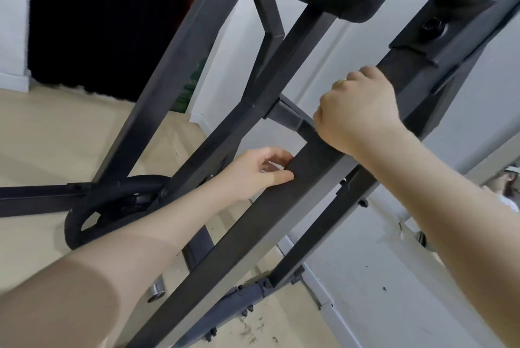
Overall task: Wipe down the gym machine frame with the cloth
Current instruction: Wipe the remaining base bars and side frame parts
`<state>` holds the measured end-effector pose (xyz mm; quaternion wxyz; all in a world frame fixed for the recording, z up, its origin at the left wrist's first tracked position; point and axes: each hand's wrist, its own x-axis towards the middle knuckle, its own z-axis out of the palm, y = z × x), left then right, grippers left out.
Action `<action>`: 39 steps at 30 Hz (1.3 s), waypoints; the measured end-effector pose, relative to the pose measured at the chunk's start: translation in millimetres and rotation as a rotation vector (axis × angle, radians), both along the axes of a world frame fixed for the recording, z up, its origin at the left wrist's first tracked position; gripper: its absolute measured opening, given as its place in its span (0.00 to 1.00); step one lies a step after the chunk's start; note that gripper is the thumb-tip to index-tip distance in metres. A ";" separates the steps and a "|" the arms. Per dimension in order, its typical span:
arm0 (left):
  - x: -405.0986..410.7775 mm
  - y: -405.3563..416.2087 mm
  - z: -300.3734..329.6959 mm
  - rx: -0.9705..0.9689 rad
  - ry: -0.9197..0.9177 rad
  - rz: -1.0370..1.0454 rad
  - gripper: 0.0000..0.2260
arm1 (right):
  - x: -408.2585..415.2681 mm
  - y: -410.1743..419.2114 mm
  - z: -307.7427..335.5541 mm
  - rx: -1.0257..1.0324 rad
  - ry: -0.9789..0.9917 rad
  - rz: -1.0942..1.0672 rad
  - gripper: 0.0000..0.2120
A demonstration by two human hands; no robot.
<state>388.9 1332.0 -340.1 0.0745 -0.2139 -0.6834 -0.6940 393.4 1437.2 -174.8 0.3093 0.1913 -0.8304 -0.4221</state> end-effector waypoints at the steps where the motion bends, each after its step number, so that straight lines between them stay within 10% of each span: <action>1: 4.6 -3.2 -17.0 -0.002 -0.042 -0.003 0.08 | 6.6 -4.1 -26.1 0.003 -0.070 0.003 0.14; 19: 130.0 -88.6 -375.8 -0.467 -0.503 0.088 0.16 | 69.5 -67.5 -440.0 0.113 -0.680 -0.058 0.18; 30: 208.4 -176.1 -425.8 -0.593 -0.718 0.284 0.17 | 85.3 -86.1 -566.0 0.076 -0.799 -0.066 0.17; 39: 268.3 -254.4 -448.6 -0.760 -0.903 0.290 0.24 | 142.1 -168.7 -580.4 -0.810 -1.164 0.065 0.14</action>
